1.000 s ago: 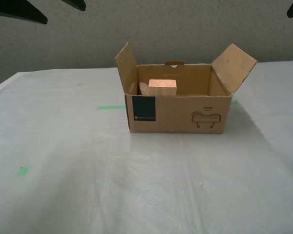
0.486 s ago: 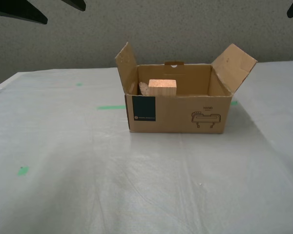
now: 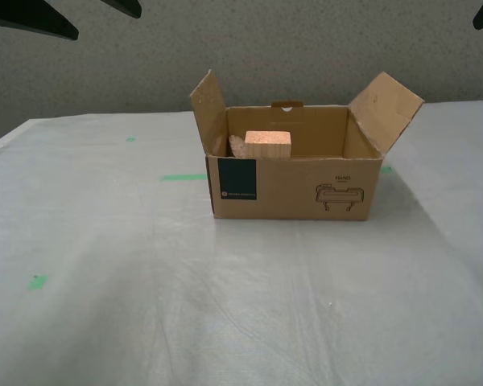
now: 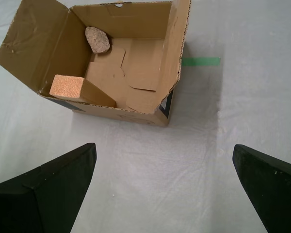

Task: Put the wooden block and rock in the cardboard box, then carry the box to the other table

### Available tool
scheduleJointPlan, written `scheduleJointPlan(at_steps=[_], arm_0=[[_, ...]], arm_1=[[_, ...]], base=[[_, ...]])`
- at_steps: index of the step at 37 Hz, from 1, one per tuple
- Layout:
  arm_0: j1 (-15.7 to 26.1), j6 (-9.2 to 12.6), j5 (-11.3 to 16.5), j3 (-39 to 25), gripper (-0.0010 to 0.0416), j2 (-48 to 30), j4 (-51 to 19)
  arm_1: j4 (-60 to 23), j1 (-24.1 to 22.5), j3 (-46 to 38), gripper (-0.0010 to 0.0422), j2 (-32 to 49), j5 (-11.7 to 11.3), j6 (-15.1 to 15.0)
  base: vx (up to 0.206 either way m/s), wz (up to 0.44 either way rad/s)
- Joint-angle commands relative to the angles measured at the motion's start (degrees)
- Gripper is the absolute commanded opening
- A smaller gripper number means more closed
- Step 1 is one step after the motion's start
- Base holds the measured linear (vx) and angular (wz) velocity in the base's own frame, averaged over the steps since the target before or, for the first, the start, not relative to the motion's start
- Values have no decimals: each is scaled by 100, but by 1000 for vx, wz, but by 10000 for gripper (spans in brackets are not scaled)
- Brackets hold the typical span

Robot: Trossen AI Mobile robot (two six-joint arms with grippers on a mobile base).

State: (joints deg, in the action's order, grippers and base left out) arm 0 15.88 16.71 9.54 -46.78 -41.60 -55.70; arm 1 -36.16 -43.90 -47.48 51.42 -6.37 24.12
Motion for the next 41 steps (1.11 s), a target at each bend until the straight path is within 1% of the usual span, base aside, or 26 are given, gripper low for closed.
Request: scheduleJointPlan(at_steps=[1, 41], arm_0=[[2, 20, -24, -4, 394, 0, -2], [2, 20, -24, -4, 394, 0, 0]], arm_1=[[9, -2, -7, 398, -2, -13, 15], [9, -2, -7, 398, -2, -13, 15]], base=[[0, 0], [0, 0]])
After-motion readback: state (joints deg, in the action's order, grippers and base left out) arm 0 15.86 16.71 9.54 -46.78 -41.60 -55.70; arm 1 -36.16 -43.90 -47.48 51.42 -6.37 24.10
